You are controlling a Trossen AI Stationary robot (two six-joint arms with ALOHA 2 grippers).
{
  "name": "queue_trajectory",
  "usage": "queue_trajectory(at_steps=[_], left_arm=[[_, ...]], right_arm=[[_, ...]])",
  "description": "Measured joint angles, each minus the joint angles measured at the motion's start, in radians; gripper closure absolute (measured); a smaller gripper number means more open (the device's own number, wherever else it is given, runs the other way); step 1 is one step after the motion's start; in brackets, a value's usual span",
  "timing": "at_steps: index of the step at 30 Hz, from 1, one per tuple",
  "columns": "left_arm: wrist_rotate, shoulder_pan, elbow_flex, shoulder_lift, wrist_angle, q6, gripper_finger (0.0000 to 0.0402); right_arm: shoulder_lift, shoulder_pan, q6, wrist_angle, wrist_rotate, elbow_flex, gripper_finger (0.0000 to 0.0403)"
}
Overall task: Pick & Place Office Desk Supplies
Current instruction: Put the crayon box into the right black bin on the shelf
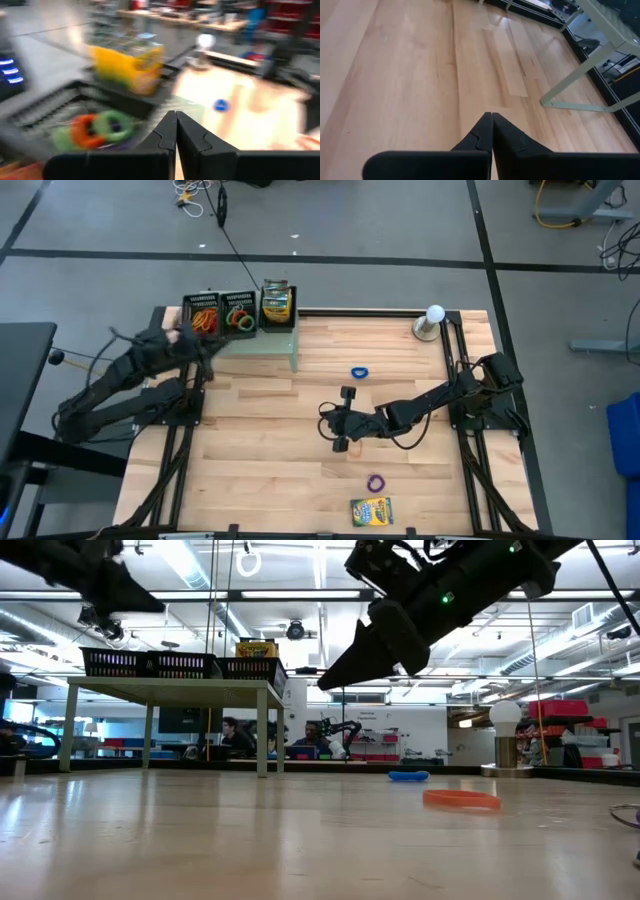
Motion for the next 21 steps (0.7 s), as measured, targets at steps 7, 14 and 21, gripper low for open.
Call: queue_trajectory(at_steps=[7, 14, 21], left_arm=[[-0.132, -0.188, -0.054, 0.041, 0.141, -0.006, 0.0394], [-0.335, -0.438, -0.055, 0.102, 0.201, 0.016, 0.0394], [-0.493, -0.723, -0.056, 0.311, 0.392, 0.082, 0.0394]], right_arm=[[0.0, -0.001, 0.006, 0.006, -0.008, -0.005, 0.0398], [-0.035, 0.023, 0.015, -0.036, -0.002, -0.007, 0.0401], [-0.127, 0.089, 0.139, -0.205, 0.046, -0.006, 0.0398]])
